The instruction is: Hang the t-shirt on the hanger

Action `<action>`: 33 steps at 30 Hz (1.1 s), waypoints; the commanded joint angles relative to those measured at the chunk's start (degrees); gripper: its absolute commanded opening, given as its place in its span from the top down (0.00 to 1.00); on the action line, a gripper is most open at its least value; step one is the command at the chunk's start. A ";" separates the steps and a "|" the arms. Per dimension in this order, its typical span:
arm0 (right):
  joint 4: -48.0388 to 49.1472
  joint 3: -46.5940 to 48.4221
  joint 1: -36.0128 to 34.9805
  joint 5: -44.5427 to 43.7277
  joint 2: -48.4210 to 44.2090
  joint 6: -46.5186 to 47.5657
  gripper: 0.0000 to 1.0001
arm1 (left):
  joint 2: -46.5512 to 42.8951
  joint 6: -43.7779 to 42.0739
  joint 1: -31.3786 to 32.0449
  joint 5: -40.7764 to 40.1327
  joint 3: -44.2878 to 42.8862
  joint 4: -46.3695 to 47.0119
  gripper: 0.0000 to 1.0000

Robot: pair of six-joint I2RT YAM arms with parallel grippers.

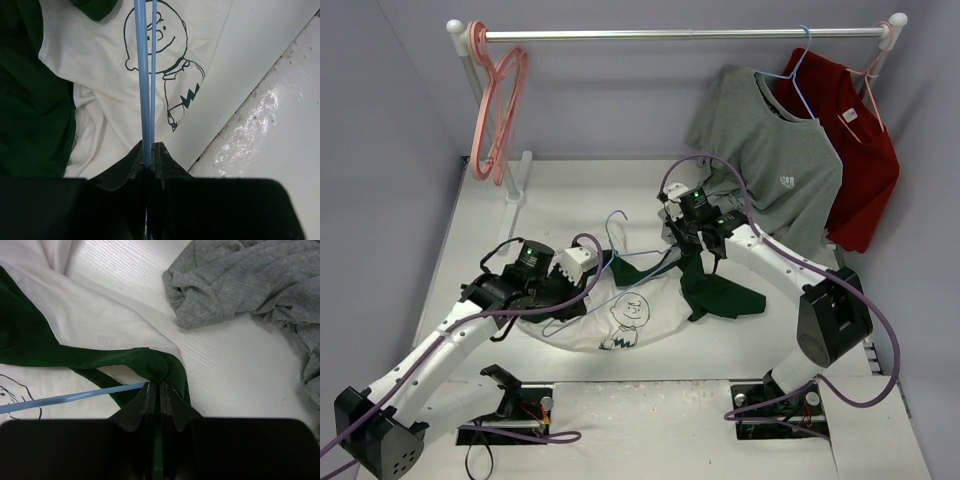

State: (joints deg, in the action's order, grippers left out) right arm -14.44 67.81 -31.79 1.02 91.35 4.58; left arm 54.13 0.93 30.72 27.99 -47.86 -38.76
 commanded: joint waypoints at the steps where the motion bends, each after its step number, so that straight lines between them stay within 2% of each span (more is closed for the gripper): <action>1: 0.29 3.38 0.33 2.14 -3.81 1.48 1.00 | 0.54 -2.51 0.48 0.31 -2.15 4.13 1.00; 7: -0.15 4.60 -0.11 4.69 -5.83 2.98 1.00 | 1.07 -2.77 1.71 0.14 -0.67 7.91 1.00; 11: -1.82 7.85 -0.29 7.15 -7.24 3.68 1.00 | -0.42 -1.90 1.89 -0.13 1.96 16.84 1.00; 14: -2.78 10.92 -0.73 8.73 -8.82 5.08 1.00 | -1.39 -1.54 1.89 2.59 3.38 23.79 1.00; 21: -6.30 18.05 -1.25 14.52 -11.63 8.34 1.00 | 0.19 0.47 1.98 7.87 0.58 29.88 1.00; 27: -7.27 20.08 -3.89 16.12 -13.04 8.96 1.00 | -1.22 2.23 1.98 9.18 -0.48 36.73 1.00; 33: -6.39 21.31 -7.40 18.59 -12.69 7.73 1.00 | 0.27 4.87 1.97 11.91 2.76 45.78 1.00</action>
State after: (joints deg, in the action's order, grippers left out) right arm -23.40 86.13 -36.93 15.59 80.01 12.32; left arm 54.28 4.23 32.25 35.33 -43.55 -6.46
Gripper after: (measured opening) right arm 0.061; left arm 0.059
